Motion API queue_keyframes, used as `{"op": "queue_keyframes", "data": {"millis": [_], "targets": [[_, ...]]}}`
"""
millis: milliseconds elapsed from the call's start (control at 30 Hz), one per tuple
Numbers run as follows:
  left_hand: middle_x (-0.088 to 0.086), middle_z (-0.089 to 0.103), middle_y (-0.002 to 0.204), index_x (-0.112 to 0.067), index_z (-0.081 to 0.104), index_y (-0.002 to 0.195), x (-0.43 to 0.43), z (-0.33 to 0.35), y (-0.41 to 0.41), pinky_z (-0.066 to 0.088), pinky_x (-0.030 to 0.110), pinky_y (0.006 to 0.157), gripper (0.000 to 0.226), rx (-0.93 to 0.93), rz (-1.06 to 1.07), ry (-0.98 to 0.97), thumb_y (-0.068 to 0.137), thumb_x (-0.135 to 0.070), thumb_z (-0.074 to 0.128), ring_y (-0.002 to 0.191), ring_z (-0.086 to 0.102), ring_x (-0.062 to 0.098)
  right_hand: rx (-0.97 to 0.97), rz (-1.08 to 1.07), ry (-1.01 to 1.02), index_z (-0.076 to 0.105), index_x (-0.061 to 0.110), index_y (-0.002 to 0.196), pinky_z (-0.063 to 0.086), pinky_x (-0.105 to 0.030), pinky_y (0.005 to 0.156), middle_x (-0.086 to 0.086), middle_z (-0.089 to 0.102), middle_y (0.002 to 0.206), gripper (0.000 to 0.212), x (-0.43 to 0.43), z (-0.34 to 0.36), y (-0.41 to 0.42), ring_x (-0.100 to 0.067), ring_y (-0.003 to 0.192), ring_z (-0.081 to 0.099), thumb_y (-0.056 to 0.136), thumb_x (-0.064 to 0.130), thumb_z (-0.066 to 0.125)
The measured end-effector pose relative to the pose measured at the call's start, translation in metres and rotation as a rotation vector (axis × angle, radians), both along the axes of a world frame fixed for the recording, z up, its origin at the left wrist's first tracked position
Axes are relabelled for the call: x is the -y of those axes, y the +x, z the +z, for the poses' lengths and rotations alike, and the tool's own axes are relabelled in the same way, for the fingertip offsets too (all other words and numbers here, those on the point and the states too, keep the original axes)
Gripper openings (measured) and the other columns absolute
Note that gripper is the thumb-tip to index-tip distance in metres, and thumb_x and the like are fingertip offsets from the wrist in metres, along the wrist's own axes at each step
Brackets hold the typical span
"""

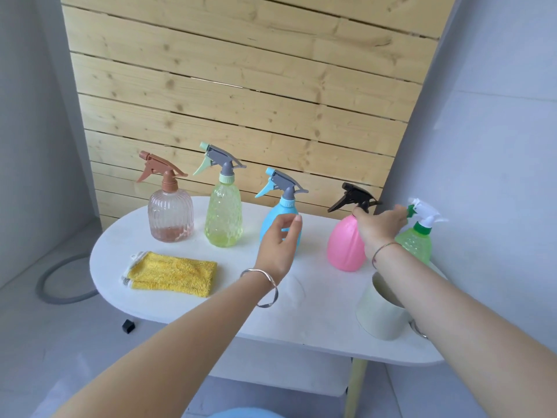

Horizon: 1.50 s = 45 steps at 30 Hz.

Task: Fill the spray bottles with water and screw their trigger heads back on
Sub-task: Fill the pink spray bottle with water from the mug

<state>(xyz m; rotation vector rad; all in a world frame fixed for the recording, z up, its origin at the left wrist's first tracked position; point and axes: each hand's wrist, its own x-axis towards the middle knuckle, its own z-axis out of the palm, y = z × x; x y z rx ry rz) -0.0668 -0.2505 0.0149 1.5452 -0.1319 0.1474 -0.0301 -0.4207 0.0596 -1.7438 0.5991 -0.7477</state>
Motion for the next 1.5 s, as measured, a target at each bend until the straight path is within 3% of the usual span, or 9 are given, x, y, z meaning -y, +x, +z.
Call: {"op": "queue_keyframes", "data": {"millis": [100,233,433,600,867,1033,1200,1400,1500], "targets": [[-0.003,0.057,0.110,-0.022,0.055,0.111,0.016,0.002,-0.005,0.044,0.033,0.094,0.023,-0.028,-0.022,-0.006,0.098,-0.039,0.047,0.106,0.056,0.018,-0.147,0.133,0.192,0.031,0.001,0.140,0.038,-0.031,0.092,-0.014,0.048,0.124,0.067,0.005,0.002,0.010,-0.028,0.111,0.050,0.086,0.018,0.067],[-0.003,0.055,0.116,-0.019,0.052,0.123,0.028,0.005,-0.015,0.042,0.020,0.083,0.033,-0.070,-0.052,-0.009,0.098,-0.040,0.048,0.107,0.054,0.017,-0.152,0.202,-0.086,0.063,0.000,0.103,0.044,-0.030,0.079,-0.013,0.067,0.102,0.027,0.008,-0.003,0.012,-0.025,0.089,0.058,0.081,0.012,0.072],[-0.007,0.041,0.141,-0.018,0.037,0.141,0.030,0.013,-0.028,0.036,0.024,0.100,0.067,-0.018,-0.124,0.195,0.084,-0.032,0.071,0.126,0.041,0.012,0.057,0.189,-0.314,0.067,0.010,0.092,0.049,-0.030,0.079,-0.004,0.070,0.089,0.029,-0.006,0.026,-0.031,-0.020,0.085,0.063,0.070,0.024,0.081],[-0.011,0.051,0.123,-0.027,0.040,0.131,0.023,0.032,-0.058,0.049,0.032,0.092,0.087,0.060,-0.155,0.258,0.060,-0.049,0.086,0.114,0.052,0.012,0.176,0.356,-0.042,0.065,0.023,0.065,0.051,-0.028,0.072,0.003,0.070,0.071,0.020,-0.025,0.060,-0.093,-0.014,0.069,0.063,0.066,0.022,0.085],[-0.017,0.057,0.105,-0.038,0.046,0.117,-0.007,0.059,-0.118,0.053,0.027,0.076,0.089,0.113,-0.084,0.339,0.042,-0.072,0.078,0.095,0.059,0.005,0.154,0.567,-0.006,0.071,0.018,0.072,0.054,-0.024,0.073,-0.002,0.074,0.079,0.014,-0.041,0.094,-0.166,-0.010,0.071,0.065,0.067,0.019,0.085],[0.002,0.064,0.115,-0.037,0.045,0.115,-0.033,0.076,-0.152,0.057,0.031,0.078,0.087,-0.032,-0.242,0.102,0.040,-0.057,0.084,0.099,0.065,0.016,0.154,0.730,-0.036,0.073,0.018,0.078,0.052,-0.016,0.072,0.005,0.075,0.078,0.011,-0.057,0.115,-0.200,-0.002,0.073,0.066,0.071,0.018,0.082],[0.008,0.067,0.119,-0.021,0.053,0.129,-0.070,0.095,-0.184,0.057,0.038,0.080,0.064,-0.321,-0.588,-0.266,0.074,-0.050,0.067,0.102,0.067,0.021,0.166,0.987,0.222,0.070,0.015,0.103,0.051,-0.017,0.080,0.007,0.073,0.096,0.032,-0.056,0.125,-0.227,-0.005,0.088,0.064,0.073,0.026,0.071],[0.007,0.057,0.130,-0.023,0.043,0.134,-0.075,0.106,-0.207,0.057,0.041,0.085,0.109,-0.264,-0.448,-0.221,0.042,-0.062,0.087,0.109,0.065,0.021,0.318,0.843,0.212,0.070,0.018,0.102,0.048,-0.023,0.089,0.004,0.073,0.102,0.020,-0.080,0.127,-0.249,-0.005,0.094,0.063,0.082,0.019,0.070],[0.012,0.060,0.129,-0.021,0.050,0.131,-0.073,0.114,-0.216,0.057,0.041,0.082,0.085,-0.327,-0.490,-0.278,0.064,-0.066,0.075,0.108,0.066,0.027,0.315,0.845,0.241,0.065,0.014,0.113,0.045,-0.025,0.092,-0.001,0.071,0.110,0.029,-0.084,0.135,-0.255,-0.007,0.097,0.063,0.085,0.022,0.068]]}}
